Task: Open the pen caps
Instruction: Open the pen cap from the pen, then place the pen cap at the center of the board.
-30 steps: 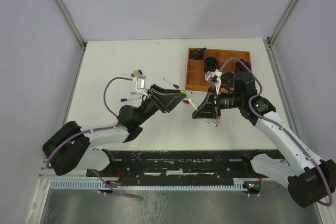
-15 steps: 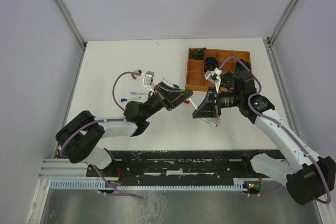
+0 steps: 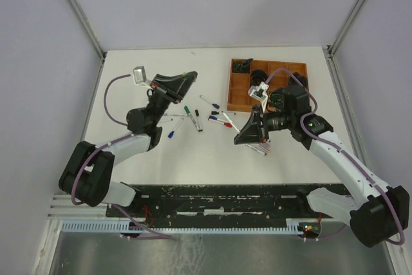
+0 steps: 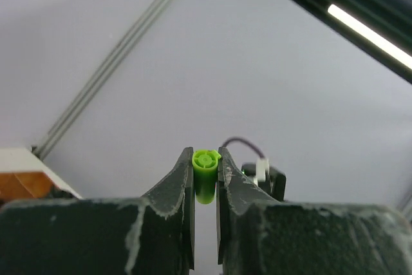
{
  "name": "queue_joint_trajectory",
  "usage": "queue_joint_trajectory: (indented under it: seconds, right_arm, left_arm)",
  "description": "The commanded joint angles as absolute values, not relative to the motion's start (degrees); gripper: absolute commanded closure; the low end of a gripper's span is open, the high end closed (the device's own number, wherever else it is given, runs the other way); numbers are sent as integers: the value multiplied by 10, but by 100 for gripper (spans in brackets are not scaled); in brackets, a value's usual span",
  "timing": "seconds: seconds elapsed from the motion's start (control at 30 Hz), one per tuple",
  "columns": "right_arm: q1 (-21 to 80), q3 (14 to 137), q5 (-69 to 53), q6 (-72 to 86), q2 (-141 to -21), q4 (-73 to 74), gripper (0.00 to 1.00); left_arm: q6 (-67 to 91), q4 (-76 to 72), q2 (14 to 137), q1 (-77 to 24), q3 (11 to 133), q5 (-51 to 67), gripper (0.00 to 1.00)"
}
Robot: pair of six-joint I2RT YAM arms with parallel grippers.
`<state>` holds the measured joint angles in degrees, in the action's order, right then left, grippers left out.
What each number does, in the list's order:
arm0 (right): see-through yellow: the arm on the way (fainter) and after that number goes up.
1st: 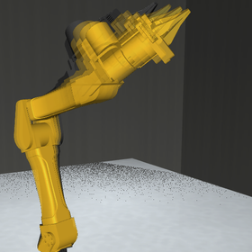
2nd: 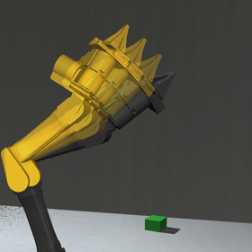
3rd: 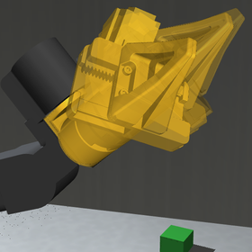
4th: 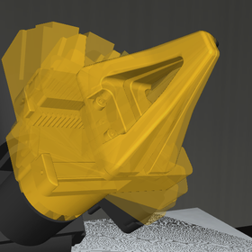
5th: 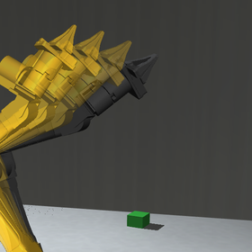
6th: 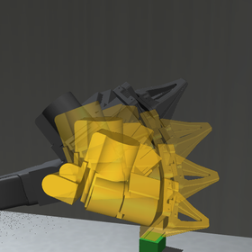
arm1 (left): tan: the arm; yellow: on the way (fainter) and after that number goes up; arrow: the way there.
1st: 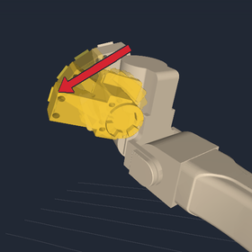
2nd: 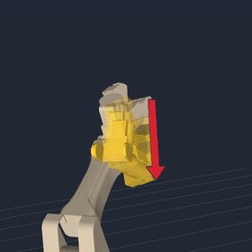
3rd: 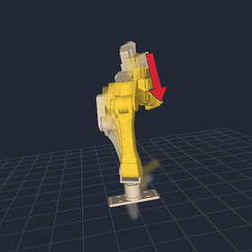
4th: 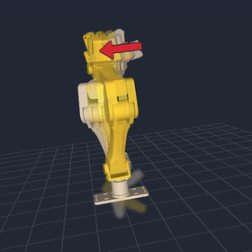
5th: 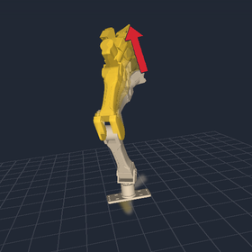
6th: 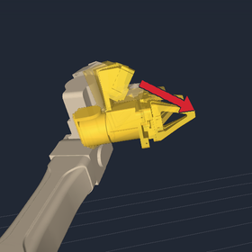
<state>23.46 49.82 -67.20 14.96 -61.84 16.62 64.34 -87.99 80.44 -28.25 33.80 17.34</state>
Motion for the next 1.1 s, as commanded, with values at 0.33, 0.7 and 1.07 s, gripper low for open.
queue_joint_trajectory:
  seconds: [0.33, 0.7, 1.07]
  right_arm:
    - [234, 565, -481, -83, -584, 335, 98]
    - [235, 579, -395, -145, -621, 377, 98]
    - [236, 581, -362, -161, -641, 386, 98]
  left_arm:
    - [684, -762, 696, -176, 262, 185, 97]
    - [426, -68, 572, -158, 332, -31, 97]
    - [426, 53, 793, -72, 482, -68, 97]
